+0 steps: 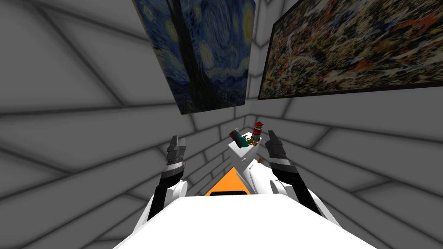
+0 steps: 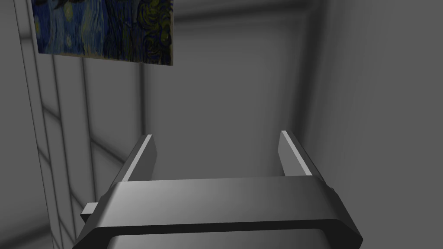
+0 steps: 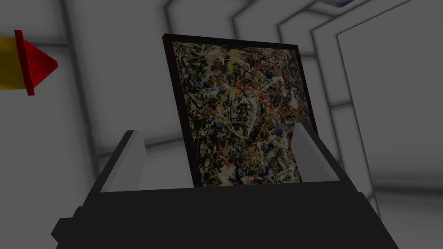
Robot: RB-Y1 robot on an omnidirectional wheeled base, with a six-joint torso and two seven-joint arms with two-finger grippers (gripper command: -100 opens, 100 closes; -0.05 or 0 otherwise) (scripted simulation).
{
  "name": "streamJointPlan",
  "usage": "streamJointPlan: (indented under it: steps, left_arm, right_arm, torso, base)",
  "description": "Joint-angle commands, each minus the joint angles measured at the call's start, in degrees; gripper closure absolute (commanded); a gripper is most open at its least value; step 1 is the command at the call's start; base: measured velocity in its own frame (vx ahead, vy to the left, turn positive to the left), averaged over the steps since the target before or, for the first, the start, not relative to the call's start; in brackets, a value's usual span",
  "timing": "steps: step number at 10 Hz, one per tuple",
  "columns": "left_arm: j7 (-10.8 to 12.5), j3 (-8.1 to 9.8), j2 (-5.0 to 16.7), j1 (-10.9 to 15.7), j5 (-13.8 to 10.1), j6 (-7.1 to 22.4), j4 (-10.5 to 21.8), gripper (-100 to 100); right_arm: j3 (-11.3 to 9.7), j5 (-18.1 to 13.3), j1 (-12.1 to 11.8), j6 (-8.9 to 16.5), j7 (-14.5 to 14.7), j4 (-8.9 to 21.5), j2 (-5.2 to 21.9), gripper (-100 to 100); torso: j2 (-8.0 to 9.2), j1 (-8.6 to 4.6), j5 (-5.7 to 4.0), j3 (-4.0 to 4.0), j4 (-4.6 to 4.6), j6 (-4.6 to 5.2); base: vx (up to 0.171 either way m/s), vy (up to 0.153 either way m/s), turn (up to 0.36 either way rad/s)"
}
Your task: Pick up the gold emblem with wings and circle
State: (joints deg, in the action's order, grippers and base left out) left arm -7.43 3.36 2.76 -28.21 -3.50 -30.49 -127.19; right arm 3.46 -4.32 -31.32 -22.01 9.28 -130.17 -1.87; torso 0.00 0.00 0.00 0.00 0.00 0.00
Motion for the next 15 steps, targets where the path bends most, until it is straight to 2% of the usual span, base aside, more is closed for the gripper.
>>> streamJointPlan:
  steps: [1, 9, 10, 11, 12, 13, 14, 15]
  left_arm:
    - [0.0, 0.0, 0.0, 0.0, 0.0, 0.0, 0.0, 0]
    - [0.0, 0.0, 0.0, 0.0, 0.0, 0.0, 0.0, 0]
    - [0.0, 0.0, 0.0, 0.0, 0.0, 0.0, 0.0, 0]
    - [0.0, 0.0, 0.0, 0.0, 0.0, 0.0, 0.0, 0]
    - [0.0, 0.0, 0.0, 0.0, 0.0, 0.0, 0.0, 0]
    - [0.0, 0.0, 0.0, 0.0, 0.0, 0.0, 0.0, 0]
    - [0.0, 0.0, 0.0, 0.0, 0.0, 0.0, 0.0, 0]
    - [0.0, 0.0, 0.0, 0.0, 0.0, 0.0, 0.0, 0]
  right_arm:
    - [-0.09, 0.16, -0.37, 0.3, -0.06, 0.28, 2.37, -100]
    - [-0.91, 1.74, -3.8, 3.13, -0.69, 2.72, 15.48, -100]
    - [-0.91, 1.74, -3.8, 3.13, -0.69, 2.72, 15.98, -100]
    - [-1.12, 2.11, -4.61, 3.78, -0.87, 3.29, 18.17, -100]
    - [-1.12, 2.11, -4.61, 3.78, -0.87, 3.29, 18.65, -100]
    - [-1.36, 2.5, -5.47, 4.47, -1.07, 3.89, 20.79, -100]
    - [-1.36, 2.5, -5.47, 4.47, -1.07, 3.89, 21.42, -100]
    - [-1.61, 2.9, -6.35, 5.16, -1.3, 4.53, 23.69, -100]
  torso:
    - [0.0, 0.0, 0.0, 0.0, 0.0, 0.0]
    - [0.09, 0.02, 0.0, 0.05, 0.02, 0.0]
    - [0.11, 0.03, 0.01, 0.06, 0.02, 0.01]
    - [0.08, 0.02, 0.0, 0.05, 0.02, 0.0]
    - [0.09, 0.01, 0.0, 0.05, 0.02, 0.0]
    - [0.07, 0.01, 0.0, 0.05, 0.02, 0.0]
    - [0.09, 0.01, 0.0, 0.05, 0.02, 0.0]
    - [0.08, 0.0, 0.0, 0.05, 0.02, 0.0]
  base:
    - [-0.008, 0.0, -0.007]
    - [-0.022, 0.007, -0.005]
    - [-0.019, 0.009, -0.005]
    - [-0.021, 0.009, 0.0]
    - [-0.018, 0.006, -0.002]
    - [-0.021, 0.006, 0.001]
    - [-0.018, 0.003, -0.002]
    - [-0.02, 0.004, 0.003]
